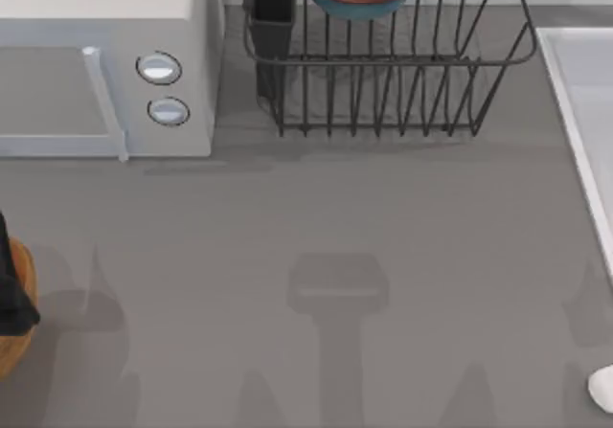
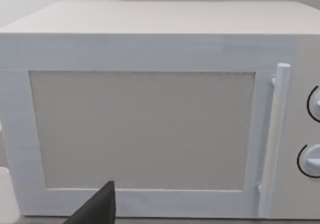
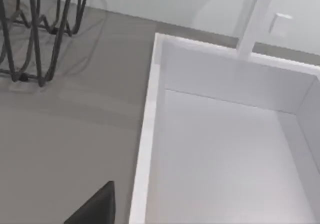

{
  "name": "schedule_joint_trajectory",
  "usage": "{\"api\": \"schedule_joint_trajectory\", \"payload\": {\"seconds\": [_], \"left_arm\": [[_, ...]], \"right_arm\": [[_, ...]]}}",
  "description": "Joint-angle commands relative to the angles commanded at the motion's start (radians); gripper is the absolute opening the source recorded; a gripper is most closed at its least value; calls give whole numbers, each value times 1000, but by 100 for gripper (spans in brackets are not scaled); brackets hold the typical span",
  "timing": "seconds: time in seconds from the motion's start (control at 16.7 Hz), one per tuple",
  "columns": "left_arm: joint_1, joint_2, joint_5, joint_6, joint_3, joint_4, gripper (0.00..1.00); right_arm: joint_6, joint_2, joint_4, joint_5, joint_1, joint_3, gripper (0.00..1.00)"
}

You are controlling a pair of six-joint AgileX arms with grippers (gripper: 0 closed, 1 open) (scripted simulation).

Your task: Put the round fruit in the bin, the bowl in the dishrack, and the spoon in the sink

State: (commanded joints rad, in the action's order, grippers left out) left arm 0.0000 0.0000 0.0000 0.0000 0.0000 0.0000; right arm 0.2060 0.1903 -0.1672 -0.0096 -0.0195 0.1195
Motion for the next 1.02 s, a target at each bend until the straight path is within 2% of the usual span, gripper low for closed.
{"api": "schedule_joint_trajectory", "payload": {"seconds": [0.18,0.42,0.78,1.02], "left_arm": [[0,0,0,0,0,0,100],[0,0,0,0,0,0,100],[0,0,0,0,0,0,100],[0,0,0,0,0,0,100]], "right_arm": [[234,182,-121,-11,-13,123,100],[619,410,-264,-11,-34,271,100],[1042,704,-493,-9,-70,444,100],[1393,913,-639,-14,-101,597,100]]}}
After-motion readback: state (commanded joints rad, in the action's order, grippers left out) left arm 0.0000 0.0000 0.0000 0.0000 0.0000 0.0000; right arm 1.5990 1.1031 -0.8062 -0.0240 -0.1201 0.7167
